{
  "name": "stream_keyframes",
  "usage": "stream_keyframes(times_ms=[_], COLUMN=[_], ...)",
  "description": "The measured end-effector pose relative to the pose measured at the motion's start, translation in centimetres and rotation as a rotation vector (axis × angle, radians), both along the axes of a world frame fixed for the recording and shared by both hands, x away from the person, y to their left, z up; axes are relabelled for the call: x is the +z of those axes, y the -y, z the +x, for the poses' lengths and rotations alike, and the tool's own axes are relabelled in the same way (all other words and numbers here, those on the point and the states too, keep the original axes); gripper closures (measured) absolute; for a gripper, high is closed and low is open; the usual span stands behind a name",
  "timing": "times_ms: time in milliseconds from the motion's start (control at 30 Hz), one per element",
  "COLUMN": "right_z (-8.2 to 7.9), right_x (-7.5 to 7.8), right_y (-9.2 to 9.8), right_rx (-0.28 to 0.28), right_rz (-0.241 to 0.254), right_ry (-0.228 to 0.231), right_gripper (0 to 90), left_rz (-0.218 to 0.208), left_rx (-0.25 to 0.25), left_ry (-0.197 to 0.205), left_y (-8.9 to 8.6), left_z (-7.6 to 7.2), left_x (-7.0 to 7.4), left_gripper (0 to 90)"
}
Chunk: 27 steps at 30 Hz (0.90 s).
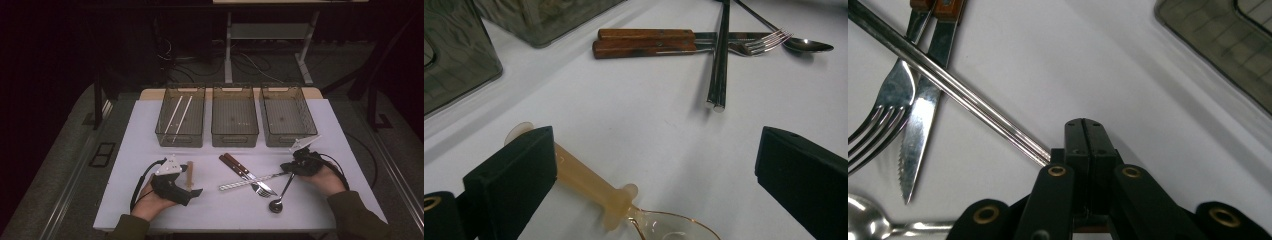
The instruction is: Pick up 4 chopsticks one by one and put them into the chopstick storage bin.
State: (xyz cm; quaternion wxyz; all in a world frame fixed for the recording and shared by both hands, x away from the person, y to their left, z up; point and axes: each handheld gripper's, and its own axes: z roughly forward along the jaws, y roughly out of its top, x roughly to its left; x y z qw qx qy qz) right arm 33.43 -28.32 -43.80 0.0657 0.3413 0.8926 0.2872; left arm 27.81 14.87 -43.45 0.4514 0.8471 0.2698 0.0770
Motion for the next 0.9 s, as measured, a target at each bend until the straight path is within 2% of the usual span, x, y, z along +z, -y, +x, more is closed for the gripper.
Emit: stream_keyframes(times_ms=[233,533,700,800,900], right_z=[-0.8,-0.7,-0.8,-1.2,-1.8], right_x=[0.0,0.1,0.7,1.2,1.5], right_y=[0.4,0.4,0.3,-0.4,-1.4], right_rx=[0.010,0.010,0.023,0.068,0.134], right_rz=[-0.009,-0.003,0.052,0.108,0.141], right_ry=[-0.004,0.007,0.017,0.023,0.024], right_gripper=[89.6,88.6,83.1,77.7,73.1], left_rz=[0.004,0.005,0.007,0.007,0.007], left_rx=[-0.002,-0.004,-0.005,-0.005,-0.005], left_ry=[0.000,0.002,0.002,0.001,0.001], left_y=[0.1,0.1,0.1,0.1,0.1], left_z=[0.0,0.0,0.0,0.0,0.0], left_x=[0.0,0.0,0.0,0.0,0.0], left_gripper=[1.7,1.7,1.7,1.7,1.7])
